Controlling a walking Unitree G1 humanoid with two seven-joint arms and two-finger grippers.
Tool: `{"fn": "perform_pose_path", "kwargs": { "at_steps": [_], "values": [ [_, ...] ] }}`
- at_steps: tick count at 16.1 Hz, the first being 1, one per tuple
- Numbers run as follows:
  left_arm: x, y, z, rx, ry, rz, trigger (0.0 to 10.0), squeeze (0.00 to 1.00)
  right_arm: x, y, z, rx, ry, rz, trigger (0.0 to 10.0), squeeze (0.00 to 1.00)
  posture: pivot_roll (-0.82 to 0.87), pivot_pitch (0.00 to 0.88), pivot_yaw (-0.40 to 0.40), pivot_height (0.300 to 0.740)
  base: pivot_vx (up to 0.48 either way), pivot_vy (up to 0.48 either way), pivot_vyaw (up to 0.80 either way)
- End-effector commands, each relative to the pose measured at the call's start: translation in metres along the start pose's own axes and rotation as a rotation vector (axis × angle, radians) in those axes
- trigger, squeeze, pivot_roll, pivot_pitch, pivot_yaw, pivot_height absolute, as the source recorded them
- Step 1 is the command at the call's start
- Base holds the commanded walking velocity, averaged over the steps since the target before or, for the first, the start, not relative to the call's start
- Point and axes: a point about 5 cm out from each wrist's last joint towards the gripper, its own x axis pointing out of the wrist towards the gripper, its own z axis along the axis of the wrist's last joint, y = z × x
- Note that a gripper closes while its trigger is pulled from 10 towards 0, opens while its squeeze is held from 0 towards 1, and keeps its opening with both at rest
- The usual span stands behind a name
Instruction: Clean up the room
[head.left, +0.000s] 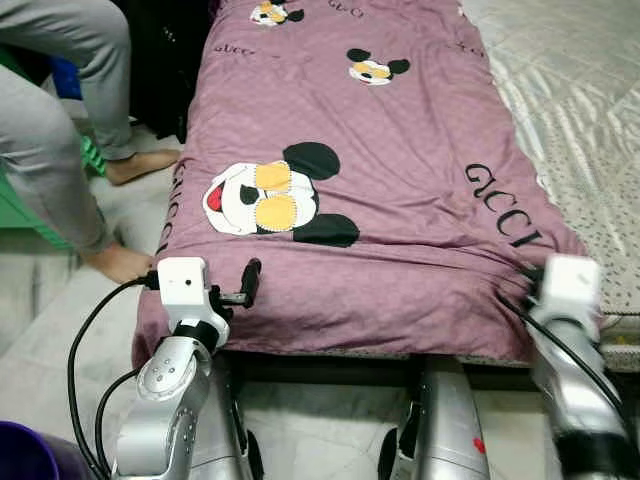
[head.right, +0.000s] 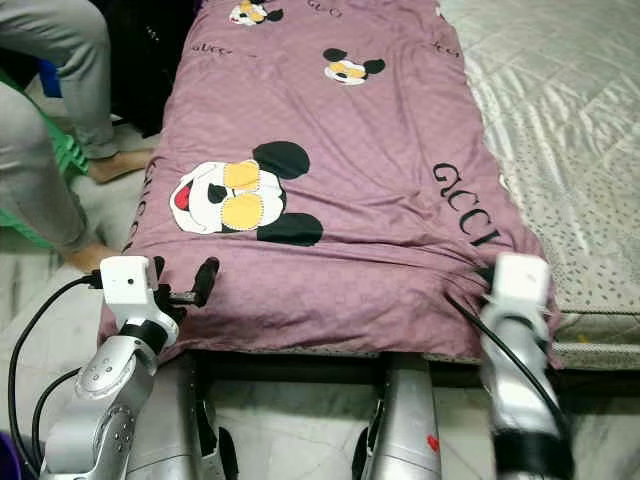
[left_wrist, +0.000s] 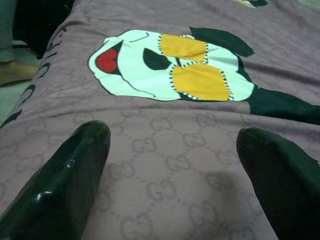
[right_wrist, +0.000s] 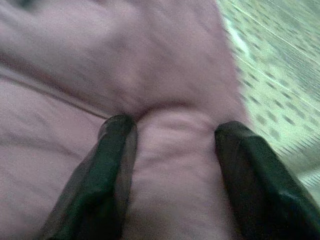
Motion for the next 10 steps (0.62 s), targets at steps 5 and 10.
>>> {"fn": "perform_pose_path", "kwargs": {
  "at_steps": [5, 10],
  "values": [
    [-0.004, 0.001, -0.004, 0.005, 0.027, 0.006, 10.0, 0.0, -0.053, -0.035, -0.075, -0.057, 0.283, -0.006, 0.0, 0.0, -0.07, 0.223, -0.005, 0.498, 0.0, 0.0, 0.0],
    [-0.002, 0.001, -0.004, 0.008, 0.031, 0.0, 10.0, 0.0, -0.054, -0.038, -0.077, -0.085, 0.277, 0.0, 0.0, 0.0, -0.07, 0.223, -0.003, 0.498, 0.0, 0.0, 0.0]
  ]
}}
